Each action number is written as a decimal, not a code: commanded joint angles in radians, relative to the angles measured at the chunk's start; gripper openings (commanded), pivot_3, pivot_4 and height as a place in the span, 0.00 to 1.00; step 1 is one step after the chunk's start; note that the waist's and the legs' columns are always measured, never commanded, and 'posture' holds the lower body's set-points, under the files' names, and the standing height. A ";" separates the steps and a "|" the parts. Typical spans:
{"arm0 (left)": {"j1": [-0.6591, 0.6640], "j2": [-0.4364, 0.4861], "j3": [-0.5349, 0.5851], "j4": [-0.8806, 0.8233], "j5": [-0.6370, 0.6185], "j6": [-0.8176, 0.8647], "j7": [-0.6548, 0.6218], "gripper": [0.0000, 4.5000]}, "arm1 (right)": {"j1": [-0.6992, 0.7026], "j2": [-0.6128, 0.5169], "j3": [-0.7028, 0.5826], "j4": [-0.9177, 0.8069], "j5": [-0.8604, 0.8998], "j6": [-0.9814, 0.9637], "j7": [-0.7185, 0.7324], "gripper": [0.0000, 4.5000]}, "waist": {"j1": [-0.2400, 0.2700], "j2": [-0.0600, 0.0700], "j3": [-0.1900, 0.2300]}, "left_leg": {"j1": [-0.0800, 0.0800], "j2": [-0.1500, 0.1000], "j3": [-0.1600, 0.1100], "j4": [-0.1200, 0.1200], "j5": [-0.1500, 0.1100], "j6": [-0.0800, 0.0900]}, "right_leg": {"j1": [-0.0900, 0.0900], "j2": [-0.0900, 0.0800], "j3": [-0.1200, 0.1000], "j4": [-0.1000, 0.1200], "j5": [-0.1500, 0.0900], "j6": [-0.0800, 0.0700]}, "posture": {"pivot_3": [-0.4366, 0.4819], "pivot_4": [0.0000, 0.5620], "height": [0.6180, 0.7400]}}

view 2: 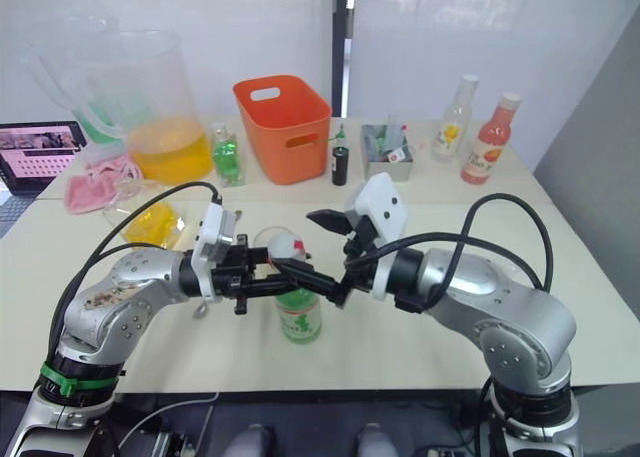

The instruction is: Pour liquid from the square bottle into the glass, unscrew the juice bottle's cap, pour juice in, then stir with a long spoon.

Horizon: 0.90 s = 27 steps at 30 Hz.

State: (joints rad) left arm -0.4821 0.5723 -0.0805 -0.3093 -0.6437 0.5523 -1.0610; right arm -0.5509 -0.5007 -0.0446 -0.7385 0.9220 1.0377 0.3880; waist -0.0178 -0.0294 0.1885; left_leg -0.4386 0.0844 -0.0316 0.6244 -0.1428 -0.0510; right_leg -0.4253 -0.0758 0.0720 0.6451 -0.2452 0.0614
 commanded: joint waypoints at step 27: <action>0.057 0.050 0.005 -0.053 0.012 0.018 -0.020 0.32 | -0.284 -0.196 0.306 0.418 -0.213 -0.369 0.783 0.38 | -0.008 0.000 0.000 | 0.000 0.000 0.000 0.000 -0.001 0.001 | 0.001 0.000 0.000 -0.003 0.000 0.000 | 0.48 0.27 0.70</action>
State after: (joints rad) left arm -0.4586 0.6007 -0.0745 -0.3739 -0.6201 0.5388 -1.0699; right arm -0.8085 -0.6855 0.2138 -0.3725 0.7588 0.7479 1.0092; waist -0.0262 -0.0294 0.1884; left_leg -0.4385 0.0846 -0.0312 0.6240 -0.1436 -0.0497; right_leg -0.4243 -0.0755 0.0721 0.6418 -0.2451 0.0617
